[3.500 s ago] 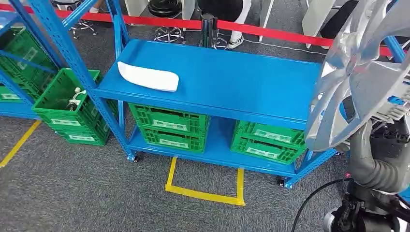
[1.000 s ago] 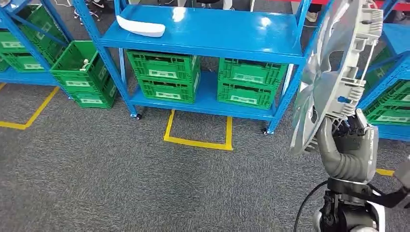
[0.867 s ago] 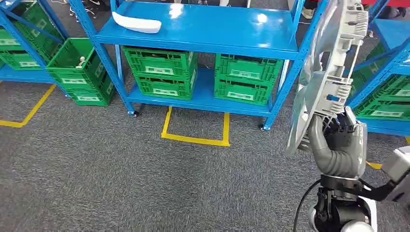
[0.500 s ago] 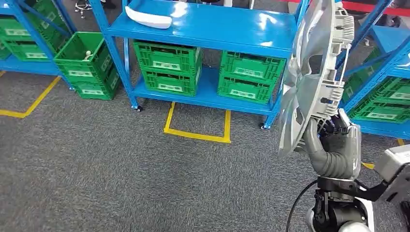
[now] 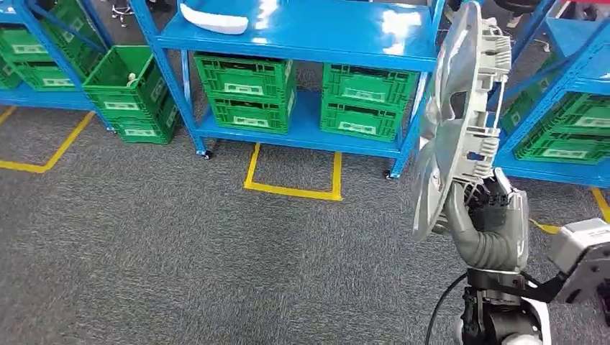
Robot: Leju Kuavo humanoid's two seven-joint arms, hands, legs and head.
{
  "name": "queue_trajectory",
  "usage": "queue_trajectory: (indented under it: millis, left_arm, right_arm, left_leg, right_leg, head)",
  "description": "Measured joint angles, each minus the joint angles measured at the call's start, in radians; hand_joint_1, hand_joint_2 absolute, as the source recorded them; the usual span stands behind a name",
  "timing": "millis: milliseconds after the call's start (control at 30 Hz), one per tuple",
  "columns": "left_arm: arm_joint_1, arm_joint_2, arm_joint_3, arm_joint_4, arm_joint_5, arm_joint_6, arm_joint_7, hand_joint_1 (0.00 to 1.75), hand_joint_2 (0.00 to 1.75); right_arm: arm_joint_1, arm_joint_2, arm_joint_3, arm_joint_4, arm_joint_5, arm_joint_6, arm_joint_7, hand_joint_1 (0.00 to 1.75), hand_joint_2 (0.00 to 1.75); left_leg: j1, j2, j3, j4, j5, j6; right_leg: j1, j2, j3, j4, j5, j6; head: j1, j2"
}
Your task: Take the parts from the cabinet and place them on the table.
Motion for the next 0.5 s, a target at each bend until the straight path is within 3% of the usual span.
queue_trajectory:
  millis: [33, 67, 100, 133, 200, 233, 267, 300, 333, 400, 467, 500]
  left_arm:
    - [0.0, 0.0, 0.0, 0.0, 0.0, 0.0, 0.0, 0.0, 1.75]
    - [-0.001, 0.0, 0.0, 0.0, 0.0, 0.0, -0.001, 0.0, 1.75]
    - [-0.001, 0.0, 0.0, 0.0, 0.0, 0.0, 0.0, 0.0, 1.75]
    - [-0.002, 0.0, 0.0, 0.0, -0.001, 0.0, 0.0, 0.0, 1.75]
    - [0.0, 0.0, 0.0, 0.0, -0.002, 0.0, 0.006, 0.0, 1.75]
    - [0.001, 0.0, 0.0, 0.0, -0.002, -0.001, 0.008, 0.0, 1.75]
    - [-0.001, 0.0, 0.0, 0.0, -0.003, -0.002, 0.008, 0.0, 1.75]
    - [-0.001, 0.0, 0.0, 0.0, -0.005, -0.002, 0.01, 0.0, 1.75]
    - [0.0, 0.001, 0.0, 0.0, -0.005, -0.002, 0.011, 0.0, 1.75]
    - [0.001, 0.001, 0.0, 0.0, -0.006, -0.002, 0.013, 0.0, 1.75]
    - [0.0, 0.0, 0.0, 0.0, -0.008, -0.001, 0.01, 0.0, 1.75]
    - [0.0, -0.002, 0.0, 0.0, -0.009, 0.001, 0.008, 0.0, 1.75]
  right_arm:
    - [0.0, 0.001, 0.003, 0.004, 0.002, 0.0, 0.0, 1.75, 1.75]
    - [0.0, 0.001, 0.005, 0.007, 0.005, 0.0, 0.0, 1.75, 1.75]
    - [-0.001, 0.002, 0.006, 0.01, 0.009, 0.0, 0.0, 1.75, 1.75]
    - [-0.001, 0.002, 0.008, 0.014, 0.014, 0.0, 0.002, 1.75, 1.75]
    - [-0.003, 0.003, 0.013, 0.019, 0.024, 0.0, 0.006, 1.75, 1.75]
    - [-0.006, 0.003, 0.015, 0.021, 0.03, 0.0, 0.007, 1.75, 1.75]
    - [-0.006, 0.003, 0.018, 0.022, 0.038, 0.0, 0.007, 1.75, 1.75]
    - [-0.009, 0.003, 0.021, 0.023, 0.045, 0.0, 0.009, 1.75, 1.75]
    - [-0.011, 0.004, 0.024, 0.022, 0.051, 0.0, 0.009, 1.75, 1.75]
    - [-0.016, 0.004, 0.03, 0.022, 0.059, 0.0, 0.009, 1.75, 1.75]
    - [-0.024, 0.002, 0.04, 0.022, 0.066, 0.0, 0.009, 1.75, 1.75]
    - [-0.031, 0.0, 0.043, 0.022, 0.068, 0.0, 0.009, 1.75, 1.75]
  left_leg:
    - [0.002, -0.001, -0.032, 0.087, -0.043, -0.005]
    - [0.003, -0.001, -0.053, 0.152, -0.066, -0.009]
    - [0.005, -0.001, -0.056, 0.175, -0.064, -0.011]
    - [0.008, 0.0, -0.033, 0.148, -0.037, -0.012]
    - [0.012, 0.005, 0.066, -0.017, 0.046, -0.012]
    - [0.012, 0.019, 0.108, -0.099, 0.062, -0.008]
    - [0.003, 0.039, 0.123, -0.115, 0.043, -0.001]
    - [0.002, 0.038, 0.115, -0.117, 0.05, 0.007]
    - [0.002, 0.036, 0.11, -0.12, 0.049, 0.01]
    - [0.004, 0.027, 0.105, -0.126, 0.056, 0.028]
    - [0.009, 0.018, 0.101, -0.13, 0.065, 0.043]
    - [0.009, 0.015, 0.097, -0.13, 0.068, 0.047]
  right_leg:
    - [0.001, -0.002, -0.005, 0.002, 0.003, 0.0]
    - [0.002, -0.003, -0.011, 0.005, 0.005, 0.0]
    - [0.002, -0.004, -0.017, 0.011, 0.006, 0.001]
    - [0.002, -0.005, -0.023, 0.018, 0.006, 0.001]
    - [0.002, -0.004, -0.031, 0.035, 0.002, 0.005]
    - [0.002, -0.005, -0.035, 0.043, -0.001, 0.009]
    - [0.008, -0.005, -0.043, 0.049, -0.002, 0.013]
    - [0.007, -0.006, -0.048, 0.052, 0.001, 0.018]
    - [0.007, -0.01, -0.049, 0.056, 0.001, 0.02]
    - [0.005, -0.018, -0.051, 0.055, 0.003, 0.03]
    - [0.004, -0.002, -0.071, 0.1, -0.043, 0.044]
    - [0.002, 0.002, -0.103, 0.179, -0.089, 0.048]
  head:
    - [-0.007, 0.0]
    - [-0.011, 0.0]
    - [-0.016, 0.0]
    - [-0.019, 0.0]
    - [-0.021, 0.0]
    - [-0.022, 0.0]
    - [-0.024, 0.0]
    - [-0.022, 0.0]
    - [-0.019, 0.0]
    - [-0.019, 0.0]
    - [-0.011, 0.0]
    - [-0.002, 0.0]
